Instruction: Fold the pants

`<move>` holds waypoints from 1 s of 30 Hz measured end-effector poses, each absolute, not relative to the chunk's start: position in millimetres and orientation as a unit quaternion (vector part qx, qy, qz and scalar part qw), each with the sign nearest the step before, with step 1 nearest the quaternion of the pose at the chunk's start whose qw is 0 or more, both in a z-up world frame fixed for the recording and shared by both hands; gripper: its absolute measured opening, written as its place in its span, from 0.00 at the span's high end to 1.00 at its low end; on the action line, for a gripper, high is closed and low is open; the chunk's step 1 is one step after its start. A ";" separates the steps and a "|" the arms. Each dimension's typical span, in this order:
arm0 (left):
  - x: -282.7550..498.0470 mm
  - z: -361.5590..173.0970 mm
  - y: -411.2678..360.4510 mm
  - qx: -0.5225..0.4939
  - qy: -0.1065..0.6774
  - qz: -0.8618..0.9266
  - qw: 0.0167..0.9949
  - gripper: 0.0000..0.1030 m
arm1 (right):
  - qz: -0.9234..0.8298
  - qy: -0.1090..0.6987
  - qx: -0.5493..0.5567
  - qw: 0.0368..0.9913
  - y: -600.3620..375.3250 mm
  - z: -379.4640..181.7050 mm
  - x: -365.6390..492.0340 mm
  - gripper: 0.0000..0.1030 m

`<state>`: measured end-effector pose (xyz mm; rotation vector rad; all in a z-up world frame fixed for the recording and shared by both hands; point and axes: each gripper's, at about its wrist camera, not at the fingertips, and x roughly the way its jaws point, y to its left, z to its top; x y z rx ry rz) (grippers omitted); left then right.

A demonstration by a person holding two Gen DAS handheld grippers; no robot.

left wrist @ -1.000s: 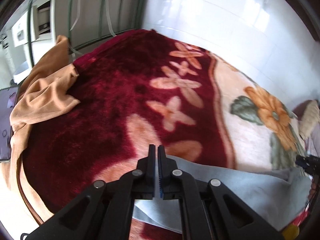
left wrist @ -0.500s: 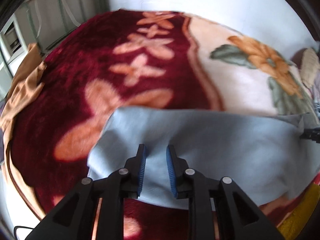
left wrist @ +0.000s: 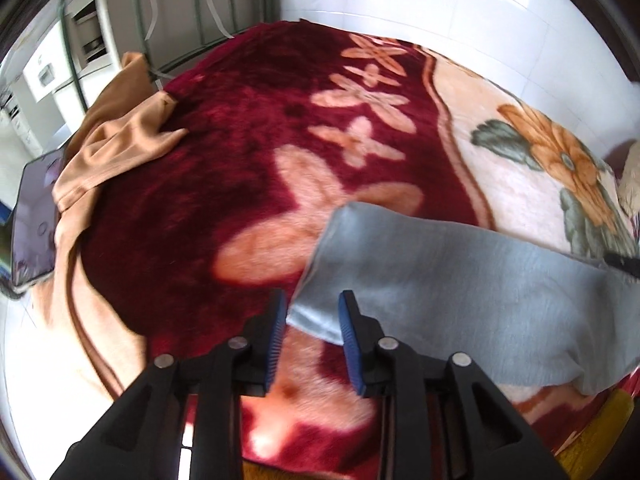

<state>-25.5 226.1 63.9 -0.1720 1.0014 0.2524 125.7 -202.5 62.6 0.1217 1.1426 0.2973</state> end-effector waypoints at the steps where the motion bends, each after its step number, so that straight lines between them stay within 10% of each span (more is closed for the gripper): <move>1: -28.8 65.0 229.0 -0.089 0.475 0.123 0.867 0.68 | 0.143 0.537 0.055 0.829 -201.3 66.2 118.0 0.71; 14: -8.4 45.5 232.9 -0.160 0.479 0.099 0.857 0.63 | 0.209 0.548 -0.049 0.808 -134.6 55.0 9.8 0.71; 15: -6.2 43.8 230.8 -0.157 0.479 0.099 0.858 0.67 | 0.210 0.552 -0.052 0.805 -131.1 50.5 7.5 0.71; 16: -4.9 43.7 227.8 -0.151 0.476 0.098 0.861 0.94 | 0.210 0.556 -0.056 0.802 -127.7 46.1 5.3 0.71; 30: -16.8 58.6 230.2 -0.111 0.471 0.092 0.870 0.79 | 0.209 0.561 -0.059 0.799 -129.3 38.5 2.8 0.71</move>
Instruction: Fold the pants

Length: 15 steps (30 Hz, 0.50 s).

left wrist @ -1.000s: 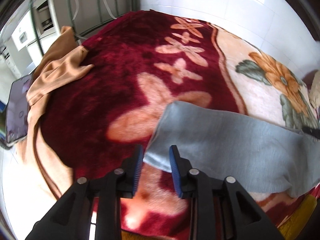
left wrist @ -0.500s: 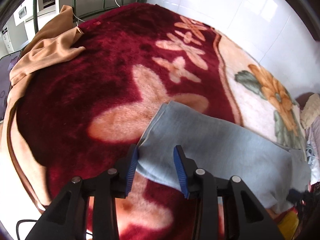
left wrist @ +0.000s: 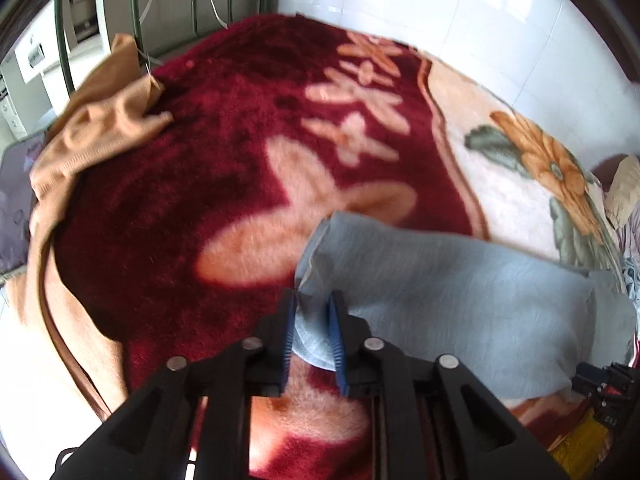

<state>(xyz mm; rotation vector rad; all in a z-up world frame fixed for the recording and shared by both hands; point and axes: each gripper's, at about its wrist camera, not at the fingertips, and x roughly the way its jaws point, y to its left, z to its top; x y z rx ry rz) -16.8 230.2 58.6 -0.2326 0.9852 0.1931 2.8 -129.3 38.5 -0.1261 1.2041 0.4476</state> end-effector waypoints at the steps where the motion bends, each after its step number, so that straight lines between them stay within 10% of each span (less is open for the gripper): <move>1: -16.2 65.0 230.6 -0.112 0.460 0.090 0.876 0.71 | 0.209 0.559 -0.060 0.800 -130.1 40.6 1.8 0.71; 15: 55.9 49.5 220.9 -0.098 0.487 0.026 0.867 0.60 | 0.168 0.554 -0.022 0.815 -162.8 50.3 0.8 0.71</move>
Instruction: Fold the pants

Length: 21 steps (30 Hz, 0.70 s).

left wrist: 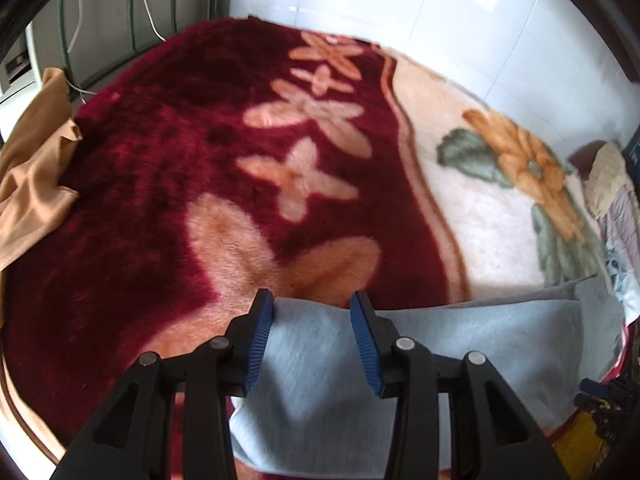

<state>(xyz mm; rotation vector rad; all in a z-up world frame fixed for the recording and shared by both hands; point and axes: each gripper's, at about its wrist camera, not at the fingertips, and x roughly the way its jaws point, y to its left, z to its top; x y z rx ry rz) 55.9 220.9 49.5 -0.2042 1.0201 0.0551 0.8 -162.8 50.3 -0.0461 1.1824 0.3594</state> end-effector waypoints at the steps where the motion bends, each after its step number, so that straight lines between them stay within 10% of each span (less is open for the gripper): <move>1: 57.9 46.4 220.2 -0.098 0.491 0.025 0.865 0.62 | 0.165 0.556 -0.020 0.814 -165.4 49.3 1.5 0.71; 4: 54.9 43.4 222.2 -0.116 0.489 0.019 0.864 0.92 | 0.160 0.560 -0.012 0.813 -170.3 45.3 3.1 0.71; 21: 38.1 44.0 250.8 -0.160 0.443 0.105 0.876 0.93 | 0.130 0.542 -0.001 0.830 -206.3 54.3 30.2 0.71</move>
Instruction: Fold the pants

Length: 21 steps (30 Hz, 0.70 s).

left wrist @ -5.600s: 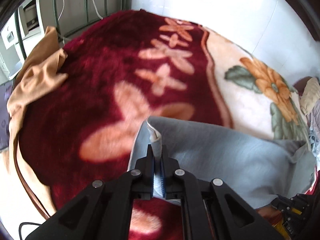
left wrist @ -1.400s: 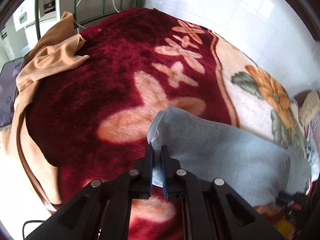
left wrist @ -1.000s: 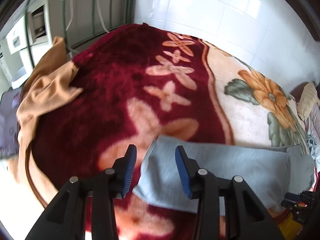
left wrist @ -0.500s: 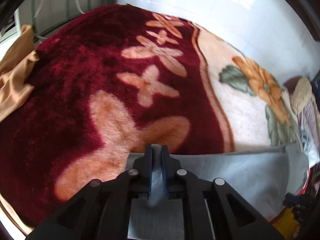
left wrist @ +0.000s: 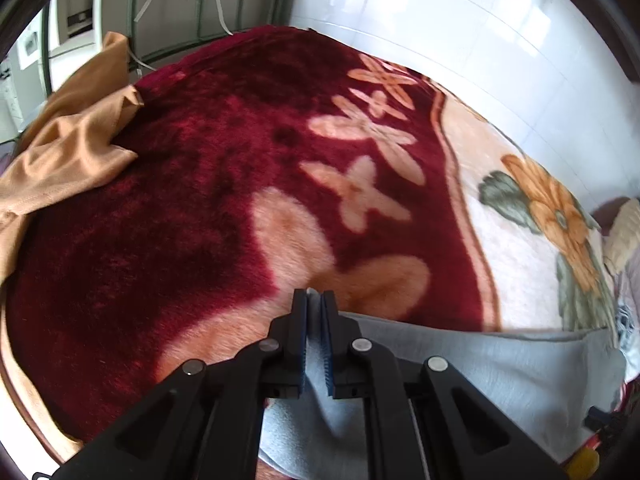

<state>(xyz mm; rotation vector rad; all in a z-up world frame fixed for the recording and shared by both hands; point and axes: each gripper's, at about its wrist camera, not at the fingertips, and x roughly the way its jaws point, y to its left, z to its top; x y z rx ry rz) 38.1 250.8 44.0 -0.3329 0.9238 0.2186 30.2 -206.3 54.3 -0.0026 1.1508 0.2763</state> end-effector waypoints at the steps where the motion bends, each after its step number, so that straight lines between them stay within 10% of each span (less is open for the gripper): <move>1: 38.1 44.4 253.0 -0.165 0.443 0.107 0.875 0.94 | 0.123 0.541 0.000 0.832 -213.0 55.6 38.9 0.71; 18: 38.9 39.1 244.0 -0.129 0.458 0.104 0.873 0.93 | -0.006 0.555 0.024 0.832 -322.9 39.4 156.7 0.62; 21: 37.6 39.6 242.4 -0.125 0.458 0.108 0.874 0.93 | 0.003 0.538 -0.002 0.843 -316.6 40.3 155.9 0.91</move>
